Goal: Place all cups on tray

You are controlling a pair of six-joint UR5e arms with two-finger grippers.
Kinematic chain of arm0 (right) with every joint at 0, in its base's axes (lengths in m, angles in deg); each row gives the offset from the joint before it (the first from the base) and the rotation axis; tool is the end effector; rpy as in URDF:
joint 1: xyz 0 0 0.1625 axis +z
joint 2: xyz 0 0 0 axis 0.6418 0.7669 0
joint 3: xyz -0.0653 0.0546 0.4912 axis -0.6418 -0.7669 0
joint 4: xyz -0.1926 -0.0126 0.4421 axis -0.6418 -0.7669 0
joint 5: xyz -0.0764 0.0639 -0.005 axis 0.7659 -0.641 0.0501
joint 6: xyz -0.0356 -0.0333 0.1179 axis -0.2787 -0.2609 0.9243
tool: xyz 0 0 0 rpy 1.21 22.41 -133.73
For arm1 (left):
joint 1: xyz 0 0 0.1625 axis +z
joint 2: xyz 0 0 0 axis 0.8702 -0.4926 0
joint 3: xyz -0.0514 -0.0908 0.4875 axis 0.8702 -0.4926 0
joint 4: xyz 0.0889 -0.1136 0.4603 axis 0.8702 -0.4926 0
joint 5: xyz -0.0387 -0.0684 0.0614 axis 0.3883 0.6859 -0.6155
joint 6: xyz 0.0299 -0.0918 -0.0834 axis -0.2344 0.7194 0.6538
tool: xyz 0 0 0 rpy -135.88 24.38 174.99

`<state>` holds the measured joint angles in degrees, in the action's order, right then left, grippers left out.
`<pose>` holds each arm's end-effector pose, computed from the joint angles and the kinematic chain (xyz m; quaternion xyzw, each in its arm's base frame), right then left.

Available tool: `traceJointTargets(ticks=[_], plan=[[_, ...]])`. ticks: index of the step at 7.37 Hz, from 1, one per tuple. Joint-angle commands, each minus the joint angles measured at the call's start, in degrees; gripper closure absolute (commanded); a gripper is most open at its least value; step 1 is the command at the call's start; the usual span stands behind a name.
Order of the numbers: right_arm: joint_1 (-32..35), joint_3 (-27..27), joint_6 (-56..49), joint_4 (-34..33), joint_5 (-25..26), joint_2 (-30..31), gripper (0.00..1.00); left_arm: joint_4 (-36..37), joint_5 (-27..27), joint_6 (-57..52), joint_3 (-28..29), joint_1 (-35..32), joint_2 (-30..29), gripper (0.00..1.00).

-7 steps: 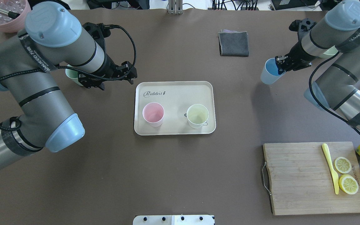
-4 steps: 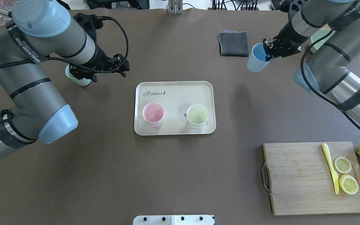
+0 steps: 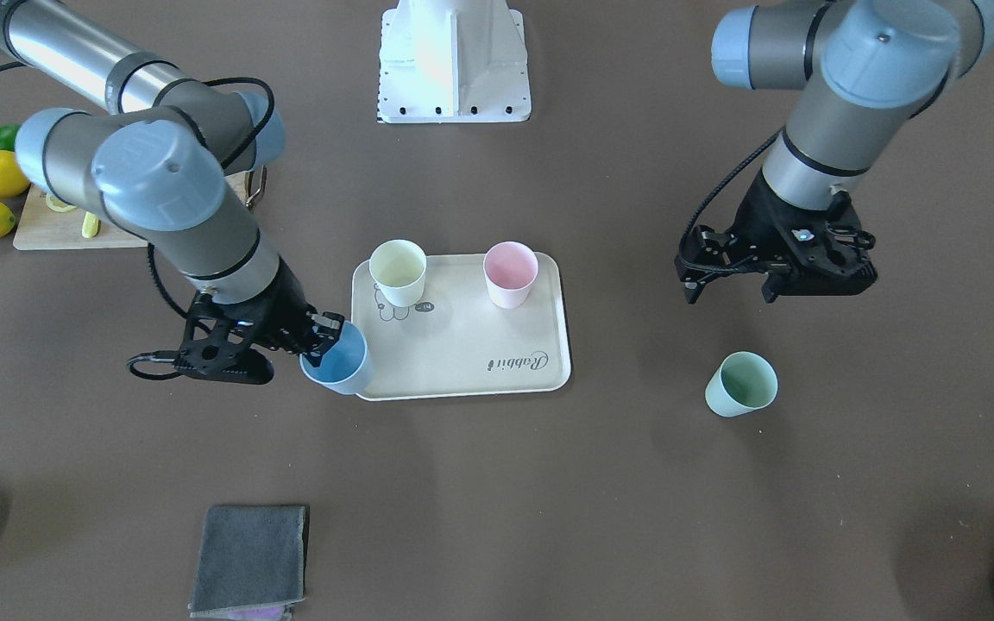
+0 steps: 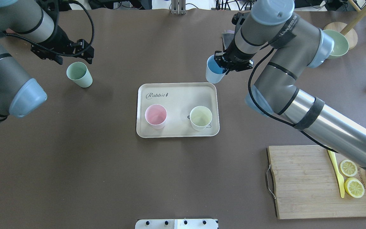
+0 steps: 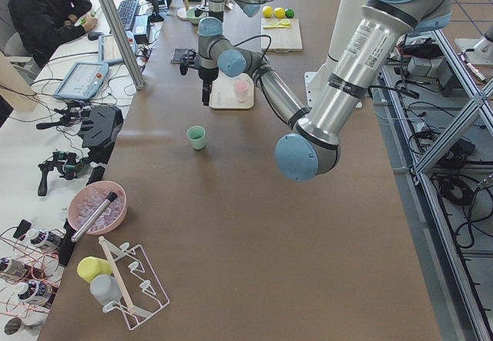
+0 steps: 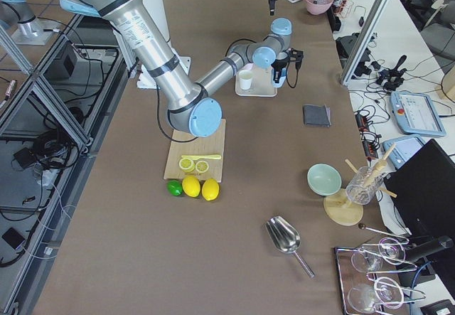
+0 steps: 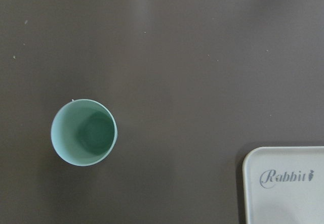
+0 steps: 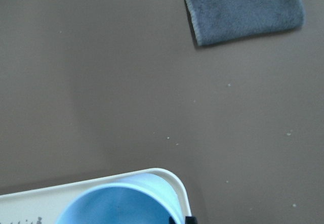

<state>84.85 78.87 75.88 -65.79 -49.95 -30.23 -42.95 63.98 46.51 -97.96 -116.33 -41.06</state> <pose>-0.5449 -0.6481 0.2737 0.0139 -0.4396 0.1110 0.8912 0.3537 -0.6450 0.3078 0.0852 0.4012 -0.0296 0.9116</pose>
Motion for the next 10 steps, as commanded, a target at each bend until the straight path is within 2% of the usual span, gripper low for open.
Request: traceJointTargets(ticks=[1, 5, 6, 7, 8, 9, 10], plan=[[-5.36, -2.09, 4.13, 0.37, 4.11, -2.29, 1.0, -0.31, 0.82, -4.27, 2.4, -3.39, 0.23, 0.03], [-7.22, -4.04, 4.24, 0.46, 6.14, -2.65, 1.0, -0.57, 1.08, -5.16, 3.55, -4.45, 0.32, 0.03], [-7.14, -4.48, 4.23, 0.46, 6.24, -2.48, 0.91, -0.66, 1.08, -5.16, 3.64, -4.37, 0.49, 0.03], [-7.13, -5.35, 4.32, 0.55, 6.24, -2.48, 0.45, -0.74, 1.08, -5.24, 3.81, -4.36, 0.49, 0.03], [-7.13, -5.88, 4.41, 0.64, 6.24, -2.48, 0.17, -0.74, 0.99, -5.16, 3.82, -4.28, 0.49, 0.03], [-7.13, -5.8, 5.45, 0.73, 6.24, -2.56, 0.0, -0.74, 1.08, -5.24, 3.82, -4.19, 0.49, 0.03], [-6.26, -5.19, 6.16, 0.47, 5.8, -2.65, 0.0, -0.83, 0.99, -5.51, 4.51, -3.84, 0.49, 0.03]])
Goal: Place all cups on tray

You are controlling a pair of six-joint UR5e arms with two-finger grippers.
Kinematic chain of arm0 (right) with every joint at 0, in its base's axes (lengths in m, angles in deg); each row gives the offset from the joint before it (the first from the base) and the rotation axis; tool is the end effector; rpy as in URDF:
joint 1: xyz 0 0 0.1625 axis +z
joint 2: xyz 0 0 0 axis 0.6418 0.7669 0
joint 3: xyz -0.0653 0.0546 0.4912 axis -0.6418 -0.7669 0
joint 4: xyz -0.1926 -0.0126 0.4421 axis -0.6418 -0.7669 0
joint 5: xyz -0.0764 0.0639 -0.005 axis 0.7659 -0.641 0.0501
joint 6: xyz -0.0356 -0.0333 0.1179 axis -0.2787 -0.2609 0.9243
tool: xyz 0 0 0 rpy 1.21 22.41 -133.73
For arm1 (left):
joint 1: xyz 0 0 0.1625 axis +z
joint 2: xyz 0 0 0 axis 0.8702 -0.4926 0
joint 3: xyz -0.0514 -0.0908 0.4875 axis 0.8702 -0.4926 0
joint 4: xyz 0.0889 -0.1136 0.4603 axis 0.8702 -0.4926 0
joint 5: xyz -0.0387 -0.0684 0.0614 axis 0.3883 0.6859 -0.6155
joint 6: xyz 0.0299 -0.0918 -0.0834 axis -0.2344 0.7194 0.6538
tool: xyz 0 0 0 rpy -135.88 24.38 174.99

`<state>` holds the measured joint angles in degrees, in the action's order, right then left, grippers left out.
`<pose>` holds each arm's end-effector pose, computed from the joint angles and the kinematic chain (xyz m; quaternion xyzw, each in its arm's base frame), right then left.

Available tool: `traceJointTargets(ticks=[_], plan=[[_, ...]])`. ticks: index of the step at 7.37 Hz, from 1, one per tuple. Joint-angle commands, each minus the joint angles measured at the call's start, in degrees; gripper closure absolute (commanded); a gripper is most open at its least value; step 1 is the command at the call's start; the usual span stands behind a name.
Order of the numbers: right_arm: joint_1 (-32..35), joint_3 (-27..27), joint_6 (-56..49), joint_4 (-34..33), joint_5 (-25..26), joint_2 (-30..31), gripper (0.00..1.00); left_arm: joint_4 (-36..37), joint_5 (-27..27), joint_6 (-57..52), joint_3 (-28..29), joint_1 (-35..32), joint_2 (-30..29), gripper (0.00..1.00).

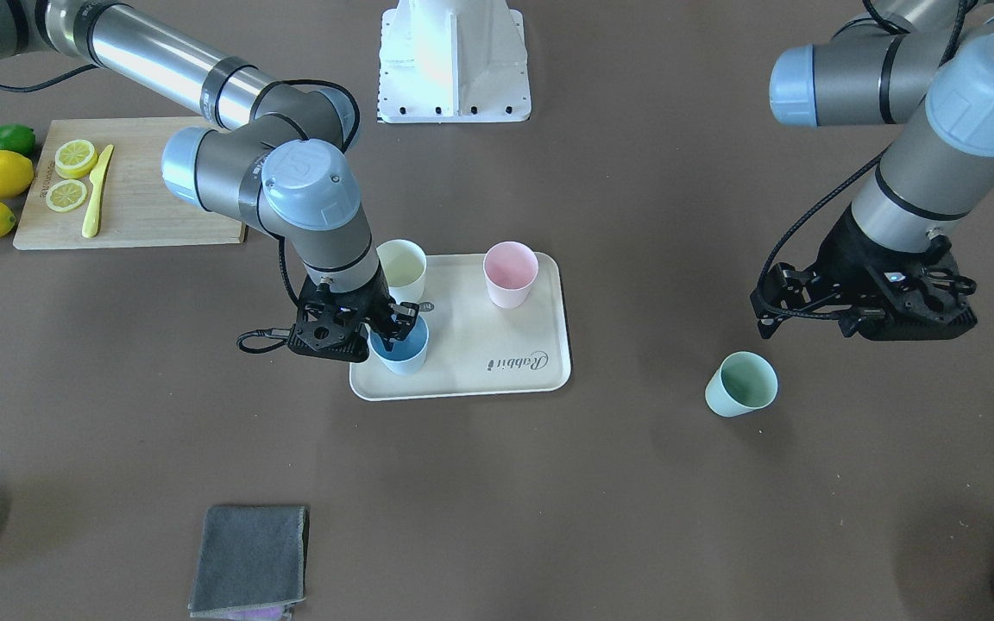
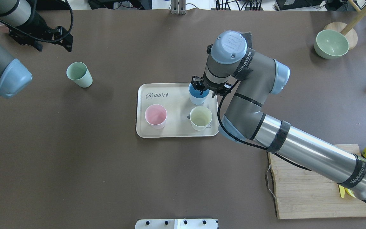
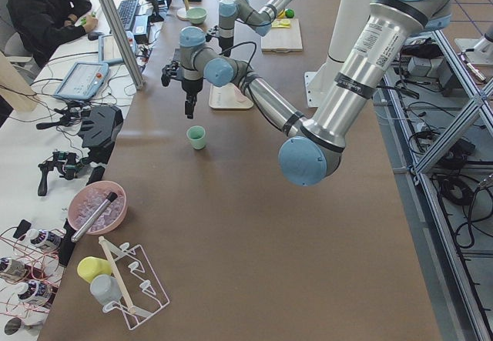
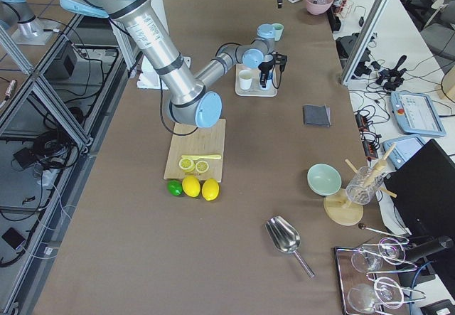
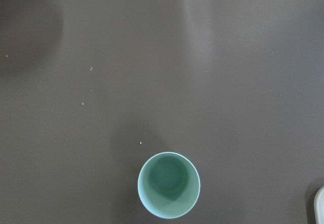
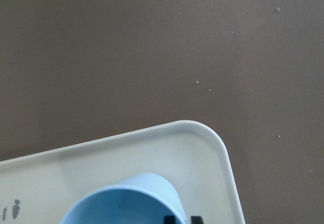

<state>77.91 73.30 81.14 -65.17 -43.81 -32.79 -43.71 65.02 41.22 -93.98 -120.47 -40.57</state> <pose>-0.6386 -0.6084 0.2893 0.0028 -0.4053 0.1254 0.9055 0.3165 -0.6827 0.3461 0.0870 0.3835 -0.0265 0.9191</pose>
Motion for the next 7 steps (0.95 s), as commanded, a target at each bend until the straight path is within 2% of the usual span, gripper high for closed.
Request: traceJointTargets(ticks=[1, 2, 4, 7], plan=[[2.42, 1.44, 0.82, -0.77, -1.73, -0.18, 0.0, -1.81, -0.05, -2.4, 2.63, 0.48, 0.35, 0.03], [4.53, 2.41, 0.56, -0.86, -4.97, -0.01, 0.0, -7.4, -0.05, -4.07, 5.69, 0.48, 2.62, 0.03], [6.56, 5.82, 0.03, -4.09, -6.93, 0.52, 0.0, -19.18, -0.14, -3.57, 14.65, 1.0, 2.82, 0.03], [8.94, 10.67, -1.89, -9.02, -8.77, 1.05, 0.0, -20.81, -0.58, -2.16, 16.53, 3.46, 2.64, 0.03]])
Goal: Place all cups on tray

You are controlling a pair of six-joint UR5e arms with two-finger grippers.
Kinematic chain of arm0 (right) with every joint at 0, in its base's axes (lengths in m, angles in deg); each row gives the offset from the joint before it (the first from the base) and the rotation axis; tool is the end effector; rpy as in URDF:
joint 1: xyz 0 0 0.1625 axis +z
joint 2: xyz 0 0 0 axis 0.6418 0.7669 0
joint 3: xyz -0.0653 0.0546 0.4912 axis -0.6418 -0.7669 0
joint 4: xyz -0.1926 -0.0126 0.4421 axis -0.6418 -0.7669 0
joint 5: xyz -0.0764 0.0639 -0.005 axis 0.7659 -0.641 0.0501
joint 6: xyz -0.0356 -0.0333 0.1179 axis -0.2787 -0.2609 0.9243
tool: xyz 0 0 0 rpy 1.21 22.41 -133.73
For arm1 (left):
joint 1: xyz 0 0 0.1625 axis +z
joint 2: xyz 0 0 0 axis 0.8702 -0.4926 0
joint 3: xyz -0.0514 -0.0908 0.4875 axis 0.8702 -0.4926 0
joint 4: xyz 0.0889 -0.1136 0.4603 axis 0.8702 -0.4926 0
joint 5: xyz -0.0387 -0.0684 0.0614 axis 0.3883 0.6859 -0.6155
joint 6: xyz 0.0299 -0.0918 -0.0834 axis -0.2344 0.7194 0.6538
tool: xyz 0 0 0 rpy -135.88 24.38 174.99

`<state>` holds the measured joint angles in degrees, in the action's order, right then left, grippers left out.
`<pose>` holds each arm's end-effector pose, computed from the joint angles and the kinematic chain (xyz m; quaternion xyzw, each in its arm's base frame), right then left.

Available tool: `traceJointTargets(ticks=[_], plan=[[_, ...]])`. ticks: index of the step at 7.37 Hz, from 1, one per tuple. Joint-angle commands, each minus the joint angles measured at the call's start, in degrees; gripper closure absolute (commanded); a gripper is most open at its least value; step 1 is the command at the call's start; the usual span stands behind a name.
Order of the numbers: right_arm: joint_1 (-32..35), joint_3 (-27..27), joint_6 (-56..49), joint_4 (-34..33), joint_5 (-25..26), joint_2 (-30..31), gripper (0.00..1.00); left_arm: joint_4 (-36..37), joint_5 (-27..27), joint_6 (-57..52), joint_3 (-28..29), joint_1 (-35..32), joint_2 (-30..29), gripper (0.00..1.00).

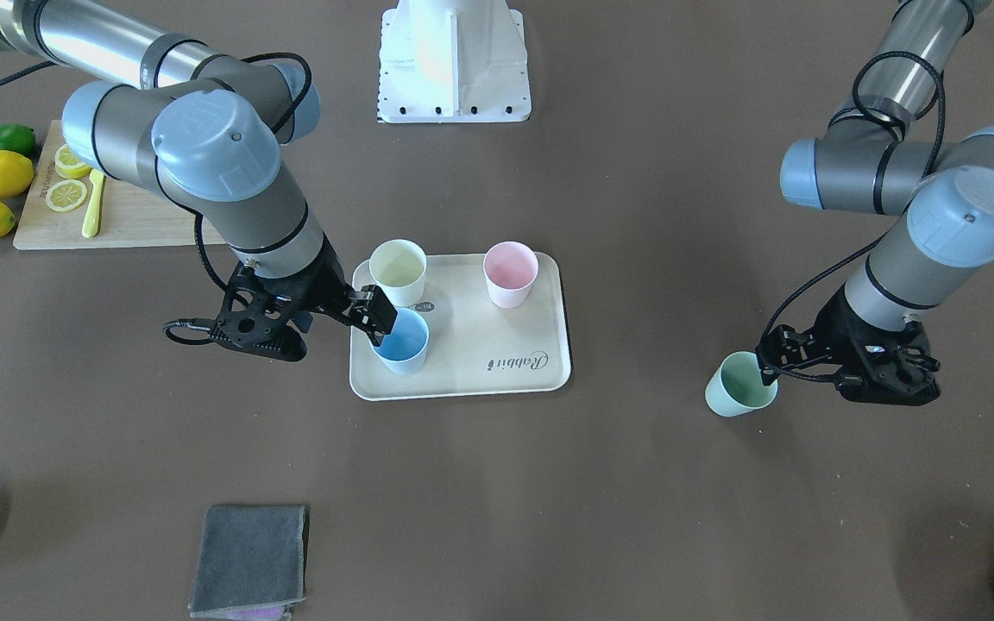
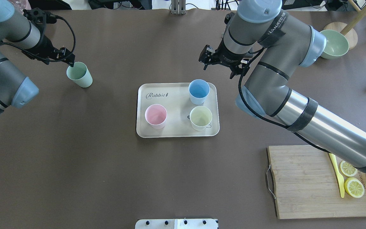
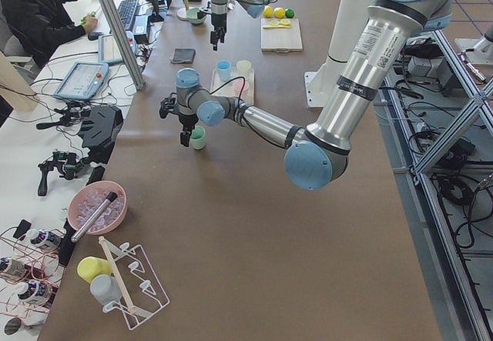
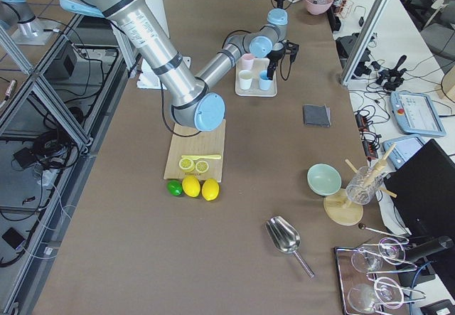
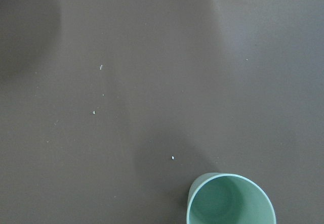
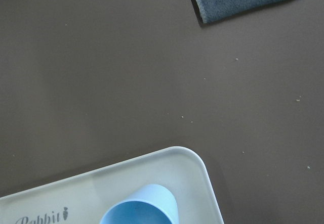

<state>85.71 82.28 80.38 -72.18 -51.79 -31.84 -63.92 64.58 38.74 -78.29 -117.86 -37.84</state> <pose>-0.5261 -0.6418 0.2353 -0.0196 -0.4369 0.1496 0.8867 0.3740 -0.7109 0.4832 0.1011 0.3885 0.0174 0.9157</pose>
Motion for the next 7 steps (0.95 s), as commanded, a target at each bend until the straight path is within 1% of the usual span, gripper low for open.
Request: traceJointTargets(ticks=[1, 2, 3, 4, 5, 6, 7], plan=[[1.94, 2.04, -2.19, -2.9, -1.32, 0.1, 0.0, -0.87, -0.14, 0.33, 1.37, 1.3, -0.08, 0.03], [3.16, 2.04, -2.64, -3.17, -2.81, 0.18, 0.0, -0.87, -0.22, 0.33, 1.46, 2.26, 0.0, 0.03], [3.87, 2.22, -2.82, -3.17, -2.82, 0.45, 0.0, -0.96, -0.31, 0.33, 1.55, 3.14, 0.18, 0.17], [4.57, 2.57, -3.69, -3.26, -2.91, 0.71, 0.0, -0.96, -0.31, 1.63, 1.64, 3.41, 0.27, 0.55], [4.75, 3.35, -3.79, -3.26, -3.08, 1.41, 0.0, -0.96, -0.31, 1.82, 1.55, 3.5, 0.18, 0.8], [4.76, 3.88, -3.7, -3.26, -3.35, 1.59, 0.0, -0.96, -0.31, 1.82, 1.55, 3.76, 0.18, 1.0], [4.76, 3.98, -3.79, -3.26, -3.43, 1.59, 0.0, -0.96, -0.31, 1.82, 1.46, 3.77, -0.08, 1.0]])
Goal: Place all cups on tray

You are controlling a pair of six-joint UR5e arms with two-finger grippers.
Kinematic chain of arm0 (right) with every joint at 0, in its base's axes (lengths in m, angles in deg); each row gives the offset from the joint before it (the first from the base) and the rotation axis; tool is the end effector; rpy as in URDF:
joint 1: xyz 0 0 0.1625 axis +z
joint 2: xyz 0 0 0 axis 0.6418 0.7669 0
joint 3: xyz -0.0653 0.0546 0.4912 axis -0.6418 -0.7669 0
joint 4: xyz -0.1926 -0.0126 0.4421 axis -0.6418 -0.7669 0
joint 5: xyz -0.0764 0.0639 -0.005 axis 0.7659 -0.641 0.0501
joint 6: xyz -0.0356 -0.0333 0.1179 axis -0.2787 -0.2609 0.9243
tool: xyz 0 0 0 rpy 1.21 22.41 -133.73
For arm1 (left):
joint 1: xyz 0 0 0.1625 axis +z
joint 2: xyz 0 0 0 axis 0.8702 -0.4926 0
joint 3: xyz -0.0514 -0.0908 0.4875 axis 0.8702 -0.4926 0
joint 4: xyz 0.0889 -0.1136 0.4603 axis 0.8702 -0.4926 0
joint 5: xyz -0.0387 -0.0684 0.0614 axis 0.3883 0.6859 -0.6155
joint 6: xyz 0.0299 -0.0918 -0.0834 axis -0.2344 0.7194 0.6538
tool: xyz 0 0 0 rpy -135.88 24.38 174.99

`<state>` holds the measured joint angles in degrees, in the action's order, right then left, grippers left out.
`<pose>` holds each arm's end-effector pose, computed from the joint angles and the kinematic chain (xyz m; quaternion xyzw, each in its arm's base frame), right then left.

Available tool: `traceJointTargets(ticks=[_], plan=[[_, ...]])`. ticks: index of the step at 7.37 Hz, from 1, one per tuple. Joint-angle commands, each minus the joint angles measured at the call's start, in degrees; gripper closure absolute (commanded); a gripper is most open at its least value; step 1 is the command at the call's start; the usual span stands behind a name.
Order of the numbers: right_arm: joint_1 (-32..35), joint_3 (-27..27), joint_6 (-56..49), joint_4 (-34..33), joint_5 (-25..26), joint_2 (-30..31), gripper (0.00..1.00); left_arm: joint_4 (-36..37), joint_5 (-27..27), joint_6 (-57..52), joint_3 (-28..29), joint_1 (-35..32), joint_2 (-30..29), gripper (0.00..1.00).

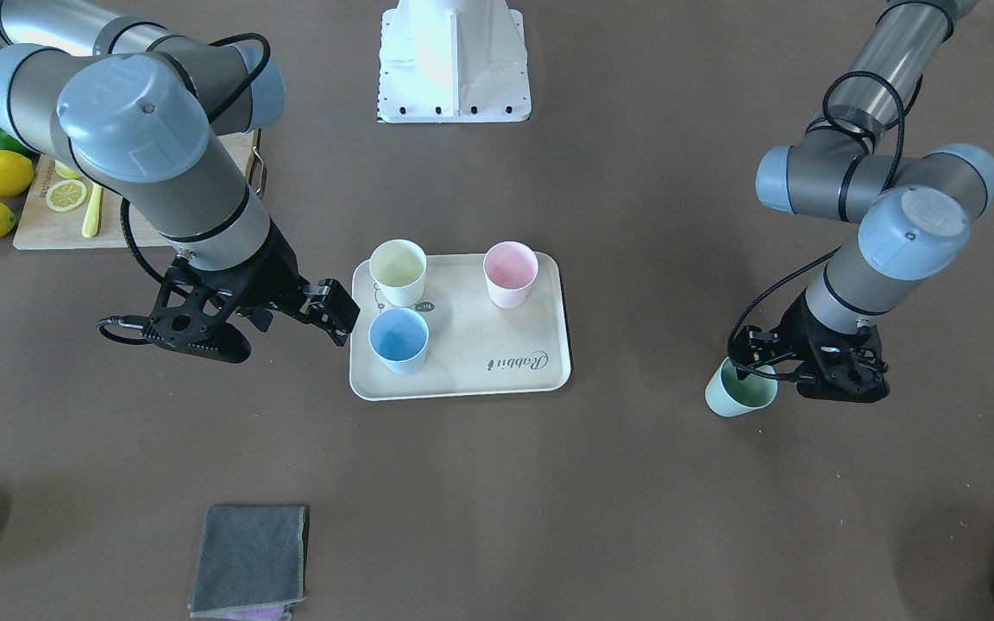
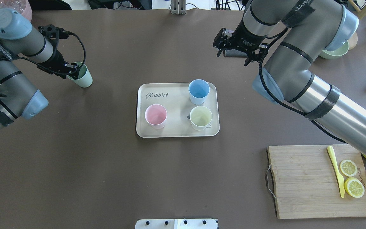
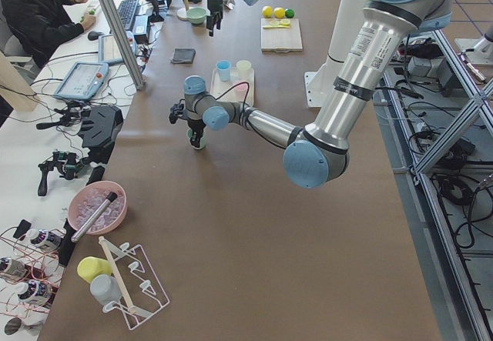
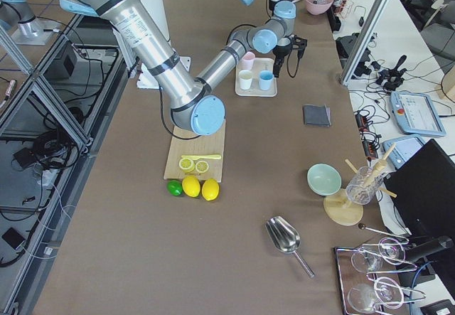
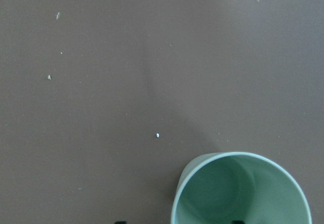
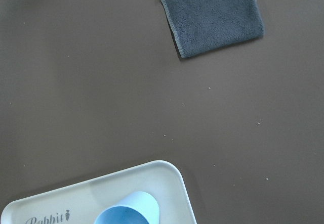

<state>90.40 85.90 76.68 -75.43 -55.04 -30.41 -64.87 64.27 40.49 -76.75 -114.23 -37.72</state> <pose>-0.4612 -0.6601 0.2305 -0.0156 -0.4428 0.1486 0.8841 0.4197 -0.6887 0.4985 0.0798 0.3879 0.0298 0.9178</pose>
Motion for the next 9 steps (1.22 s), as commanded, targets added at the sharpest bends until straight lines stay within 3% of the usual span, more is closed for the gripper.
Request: traceJointTargets(ticks=[1, 3, 5, 9], plan=[[0.07, 0.36, -0.09, -0.01, -0.1, 0.16, 0.0, 0.08, 0.0, 0.07, -0.08, -0.05, -0.64, 1.0], [0.59, 0.53, -0.18, 0.08, -0.1, 0.33, 0.0, 2.96, 0.61, 0.43, -0.78, -3.19, -3.52, 1.0], [1.12, 2.89, -2.62, 0.08, -0.19, 3.04, 0.0, 13.58, 1.05, 5.12, -5.67, -2.34, -9.41, 1.0], [3.58, 4.93, -8.61, 0.17, -0.1, 7.71, 0.0, 13.88, -1.74, 24.03, -8.34, 9.15, -14.17, 1.0]])
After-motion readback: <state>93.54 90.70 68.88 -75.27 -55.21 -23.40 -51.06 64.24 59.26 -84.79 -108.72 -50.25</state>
